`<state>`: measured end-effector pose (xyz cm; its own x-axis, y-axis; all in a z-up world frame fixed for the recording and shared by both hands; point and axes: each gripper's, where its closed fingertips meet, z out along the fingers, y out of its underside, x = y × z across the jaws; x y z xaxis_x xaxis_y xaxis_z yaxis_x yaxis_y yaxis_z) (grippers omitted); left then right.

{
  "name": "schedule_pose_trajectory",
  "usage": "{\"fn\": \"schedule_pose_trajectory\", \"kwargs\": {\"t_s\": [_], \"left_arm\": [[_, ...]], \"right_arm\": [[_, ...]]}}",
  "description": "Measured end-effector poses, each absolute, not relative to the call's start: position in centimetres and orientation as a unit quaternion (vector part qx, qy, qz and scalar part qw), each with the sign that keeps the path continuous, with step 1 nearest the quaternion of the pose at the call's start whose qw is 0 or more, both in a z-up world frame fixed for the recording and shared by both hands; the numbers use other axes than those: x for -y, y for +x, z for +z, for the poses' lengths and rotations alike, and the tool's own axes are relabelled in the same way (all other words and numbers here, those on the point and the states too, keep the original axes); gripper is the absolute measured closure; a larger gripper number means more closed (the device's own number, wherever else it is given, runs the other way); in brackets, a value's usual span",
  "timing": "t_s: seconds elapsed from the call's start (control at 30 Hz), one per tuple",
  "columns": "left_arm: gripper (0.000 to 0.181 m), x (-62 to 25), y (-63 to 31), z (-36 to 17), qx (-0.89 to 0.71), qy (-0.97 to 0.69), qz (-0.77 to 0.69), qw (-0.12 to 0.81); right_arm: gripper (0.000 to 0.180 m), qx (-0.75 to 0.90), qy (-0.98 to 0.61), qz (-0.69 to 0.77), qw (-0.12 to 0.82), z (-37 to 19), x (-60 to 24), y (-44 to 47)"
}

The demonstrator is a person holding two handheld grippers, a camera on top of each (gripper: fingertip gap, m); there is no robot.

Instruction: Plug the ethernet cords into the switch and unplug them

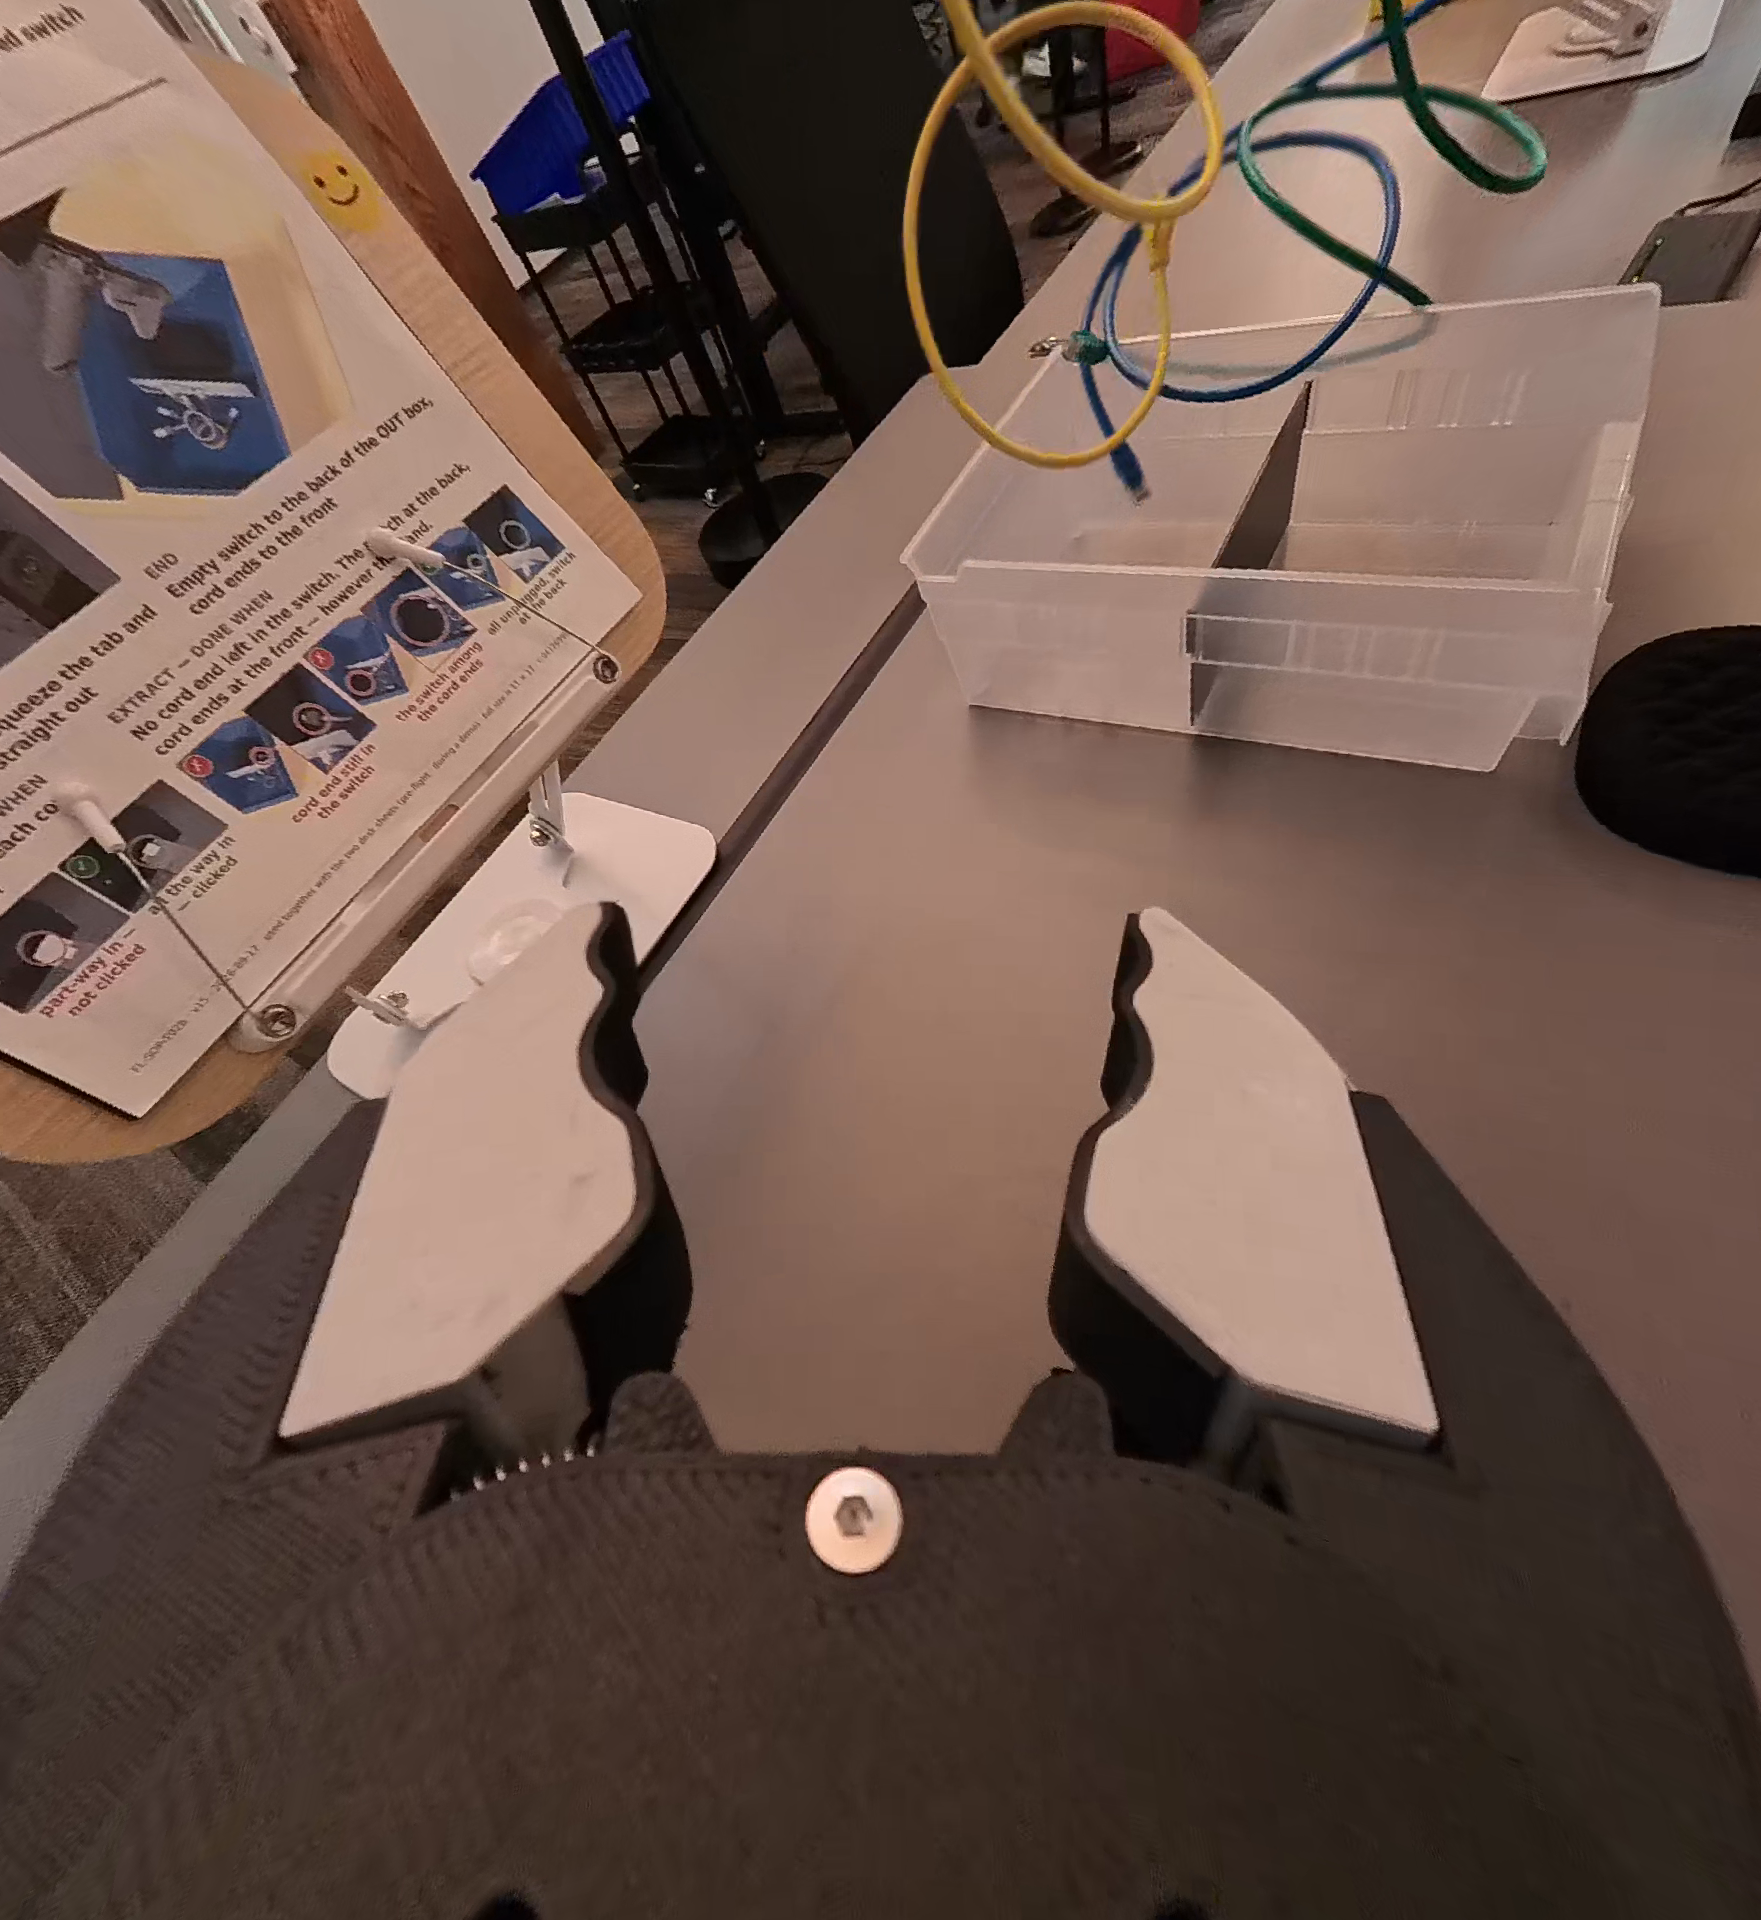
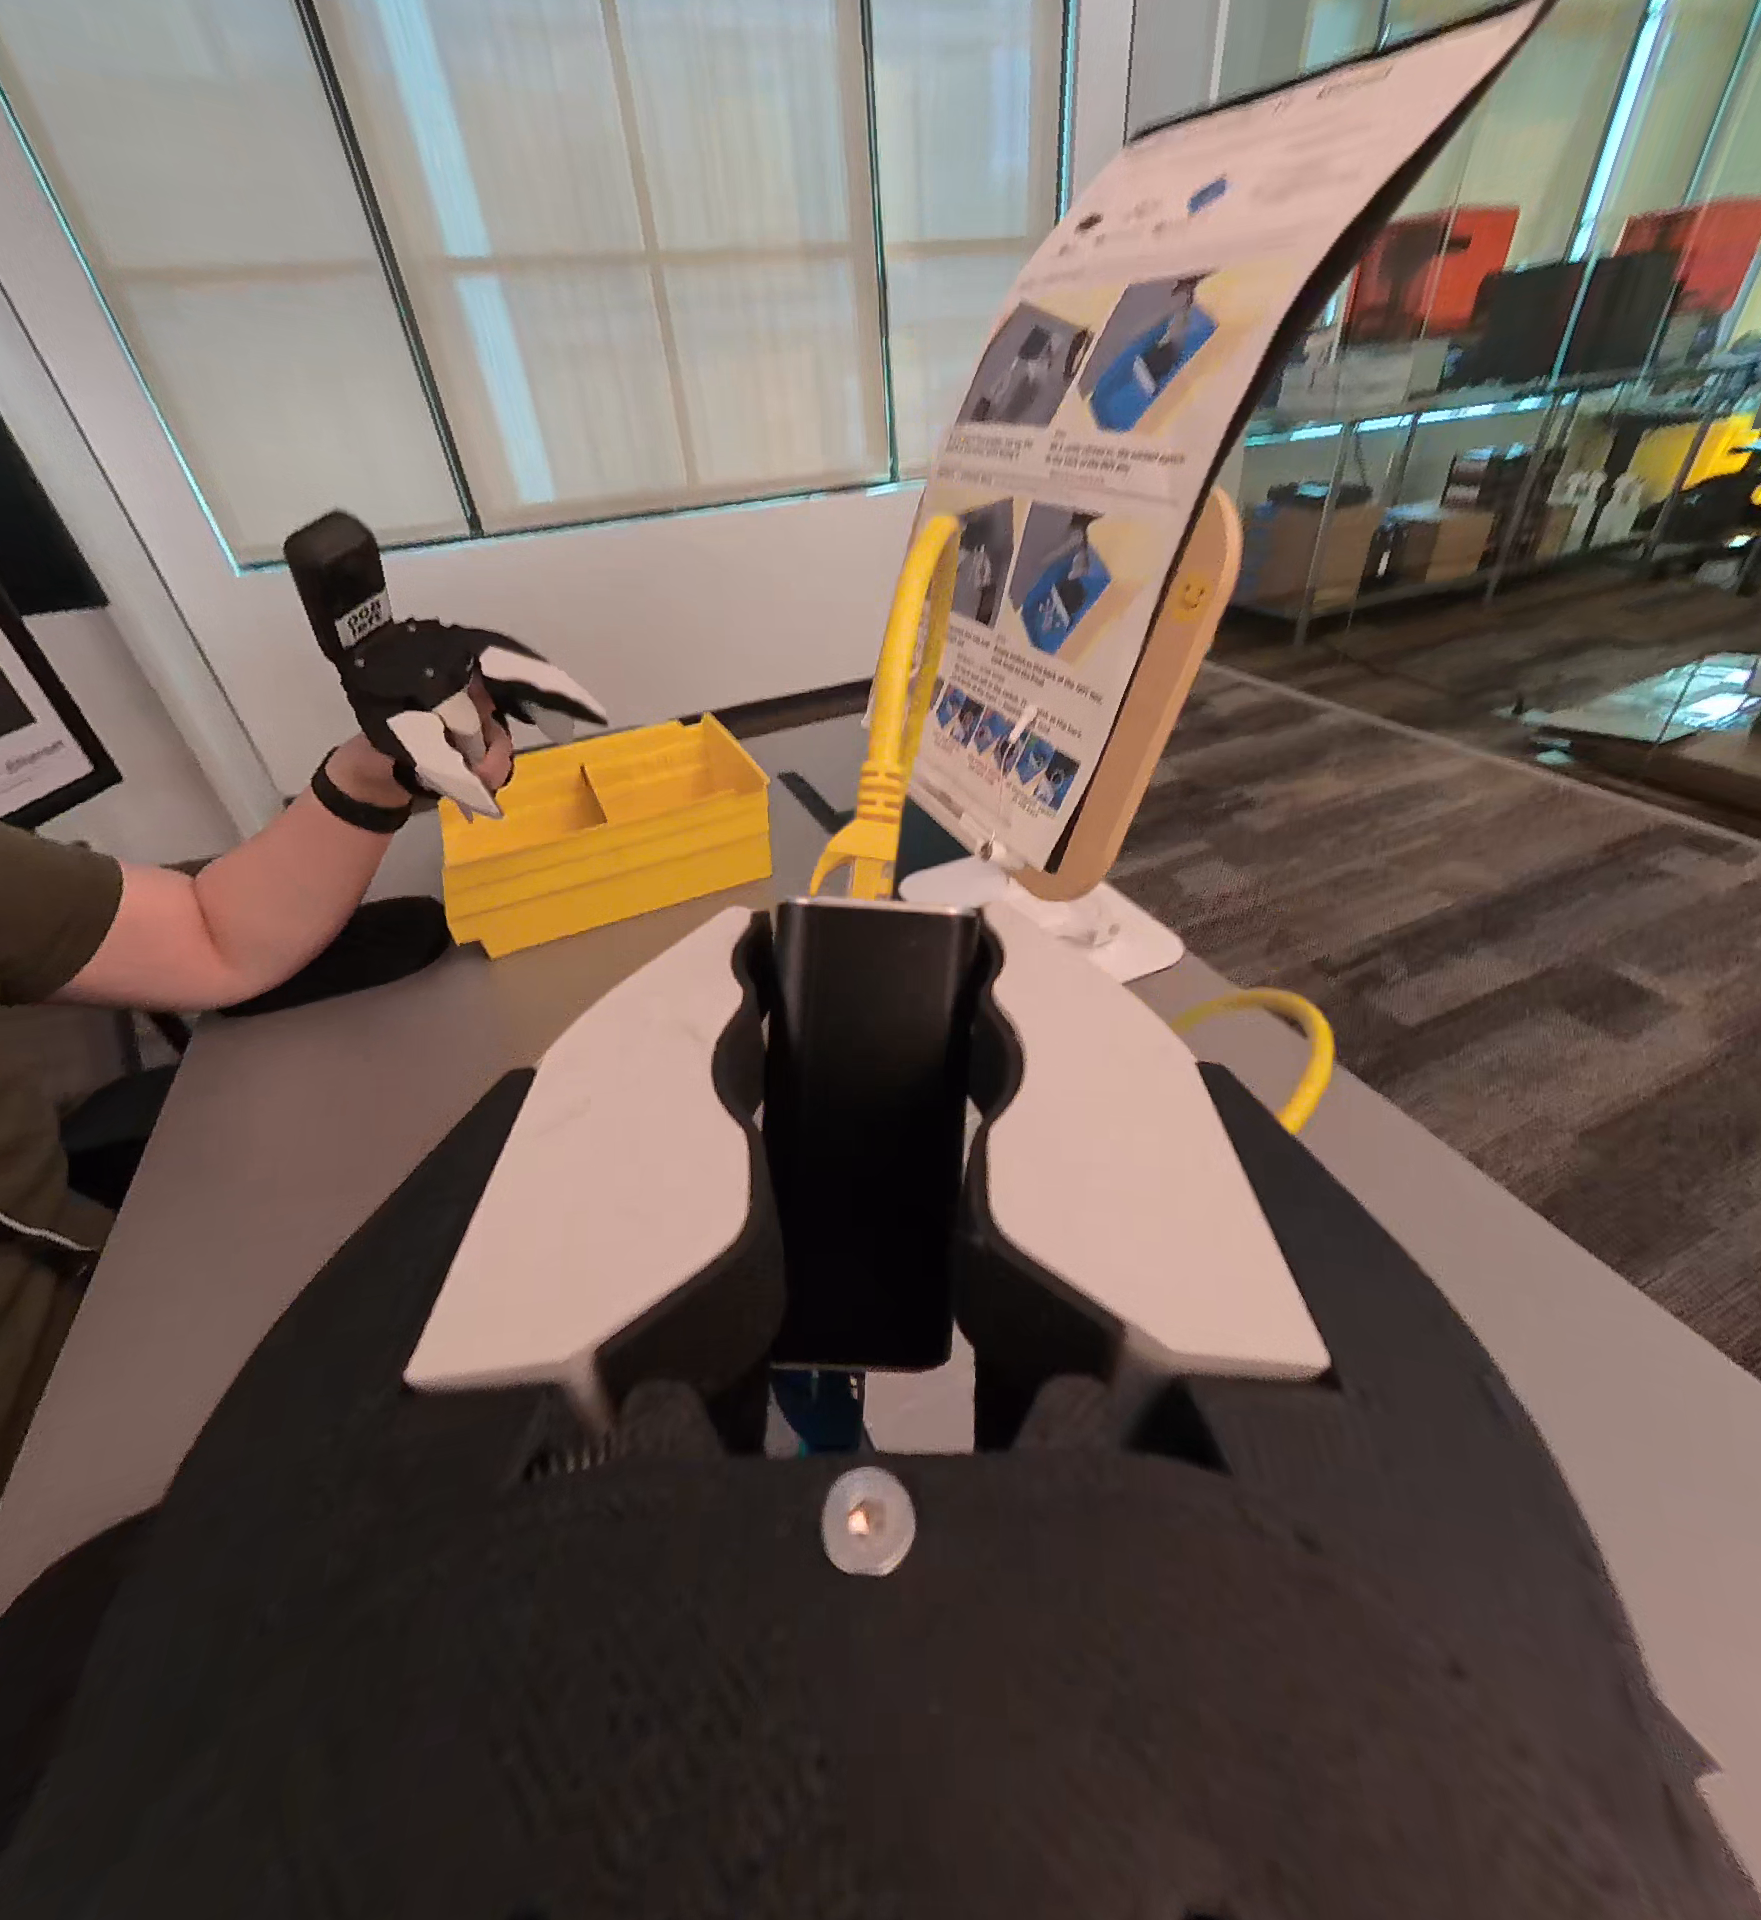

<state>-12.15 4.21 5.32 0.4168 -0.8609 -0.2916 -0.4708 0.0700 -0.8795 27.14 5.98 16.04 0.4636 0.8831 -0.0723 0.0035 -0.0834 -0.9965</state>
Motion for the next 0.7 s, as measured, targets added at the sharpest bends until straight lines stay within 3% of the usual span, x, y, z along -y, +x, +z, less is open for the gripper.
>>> {"fn": "schedule_pose_trajectory", "kwargs": {"t_s": [0.13,0.37,0.7], "left_arm": [[0.093,-4.1,-11.6,4.7,-0.514,-0.658,-0.183,0.519],[0.093,-3.7,-11.3,4.8,-0.519,-0.654,-0.189,0.517],[0.094,-3.3,-11.1,5.1,-0.523,-0.649,-0.195,0.517]], "right_arm": [[0.145,0.376,-0.665,0.374,0.526,14.4,-7.2,24.2],[0.144,0.405,-0.822,0.232,0.326,3.8,-10.9,22.9],[0.143,0.413,-0.905,0.037,0.093,-5.9,-13.1,24.0]]}}
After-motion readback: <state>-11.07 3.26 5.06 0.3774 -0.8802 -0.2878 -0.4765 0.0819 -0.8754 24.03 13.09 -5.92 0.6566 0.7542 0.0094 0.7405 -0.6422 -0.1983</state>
